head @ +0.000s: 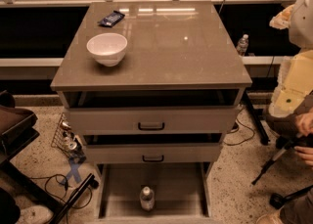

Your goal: Pick blue plastic bottle from bottom drawer and place on counter

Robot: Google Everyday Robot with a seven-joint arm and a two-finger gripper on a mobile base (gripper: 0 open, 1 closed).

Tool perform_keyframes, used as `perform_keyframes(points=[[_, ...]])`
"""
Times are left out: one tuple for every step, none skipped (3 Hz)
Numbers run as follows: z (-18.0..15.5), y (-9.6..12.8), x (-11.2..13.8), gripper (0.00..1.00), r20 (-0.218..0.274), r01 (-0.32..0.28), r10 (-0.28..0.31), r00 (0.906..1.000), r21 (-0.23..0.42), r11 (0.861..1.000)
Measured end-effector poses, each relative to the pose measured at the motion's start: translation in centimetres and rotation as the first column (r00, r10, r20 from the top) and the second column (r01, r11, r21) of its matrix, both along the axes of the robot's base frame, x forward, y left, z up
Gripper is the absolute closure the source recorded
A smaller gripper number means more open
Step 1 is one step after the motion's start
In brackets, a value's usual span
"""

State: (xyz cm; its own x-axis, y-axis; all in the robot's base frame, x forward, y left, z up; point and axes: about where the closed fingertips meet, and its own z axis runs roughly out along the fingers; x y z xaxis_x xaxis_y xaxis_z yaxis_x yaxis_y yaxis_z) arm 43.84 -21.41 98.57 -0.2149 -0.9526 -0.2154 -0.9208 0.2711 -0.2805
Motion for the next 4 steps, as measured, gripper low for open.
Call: perform_keyframes(points=[[0.0, 0.0, 0.0, 0.00, 0.000, 0.000, 0.000, 1.0000, 0.000, 1.000], [-1.4, -0.3, -0.3, 0.00, 0.025, -0.017, 0.016, 0.9996, 0.058, 0.998], [-7.0, -1.9, -1.8, 0.00, 0.047, -0.037, 0.028, 0.9985, 0.192, 0.981], [-14.1, -3.5, -2.3, 0.00, 0.074, -0.019, -0.008, 0.9972, 0.358, 0.933]])
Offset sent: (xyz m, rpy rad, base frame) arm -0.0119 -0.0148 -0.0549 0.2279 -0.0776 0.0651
